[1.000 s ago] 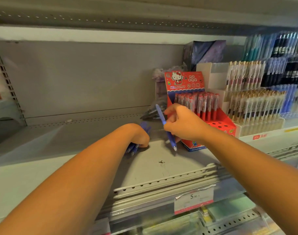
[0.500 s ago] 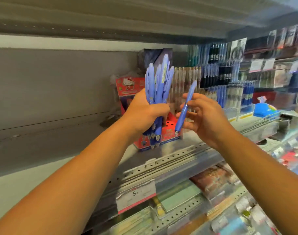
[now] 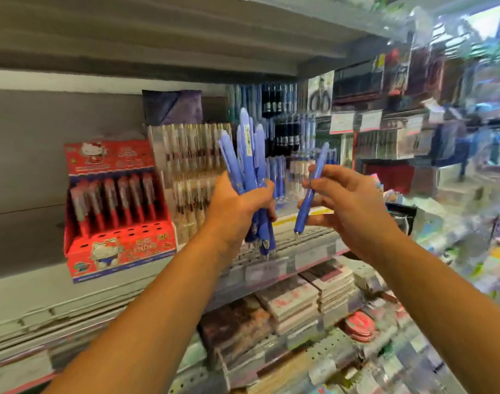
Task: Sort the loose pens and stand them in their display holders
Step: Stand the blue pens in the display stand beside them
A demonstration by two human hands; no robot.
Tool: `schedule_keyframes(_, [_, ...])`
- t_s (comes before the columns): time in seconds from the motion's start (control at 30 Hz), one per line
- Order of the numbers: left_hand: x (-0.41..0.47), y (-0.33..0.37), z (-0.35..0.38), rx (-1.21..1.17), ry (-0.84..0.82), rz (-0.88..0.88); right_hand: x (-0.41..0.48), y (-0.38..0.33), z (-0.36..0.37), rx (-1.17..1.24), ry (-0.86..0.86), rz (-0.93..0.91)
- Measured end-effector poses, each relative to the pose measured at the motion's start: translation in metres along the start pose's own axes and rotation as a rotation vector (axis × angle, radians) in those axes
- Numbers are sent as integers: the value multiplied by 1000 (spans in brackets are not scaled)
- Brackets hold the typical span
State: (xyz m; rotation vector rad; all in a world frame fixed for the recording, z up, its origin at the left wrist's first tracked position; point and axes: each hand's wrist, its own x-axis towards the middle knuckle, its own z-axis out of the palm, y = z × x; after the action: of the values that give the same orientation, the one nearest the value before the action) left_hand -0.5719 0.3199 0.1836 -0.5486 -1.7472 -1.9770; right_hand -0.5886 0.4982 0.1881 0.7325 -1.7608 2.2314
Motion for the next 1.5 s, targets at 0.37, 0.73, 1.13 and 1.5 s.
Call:
schedule_keyframes(0.37, [58,-37,8,89,131,30,109,48,-25,-312,-37,-192])
schedule_keyframes(0.73, [95,-60,-6,253,292,120,186,108,-30,-844,-5,-379])
schedule_keyframes(1.13, [79,-75,15,306,415,43,199,116,-34,-1082,-228,-301])
schedule_keyframes(1.5, [73,-71,17,313,364,-1,193,113,-34,-1317,-268,-227])
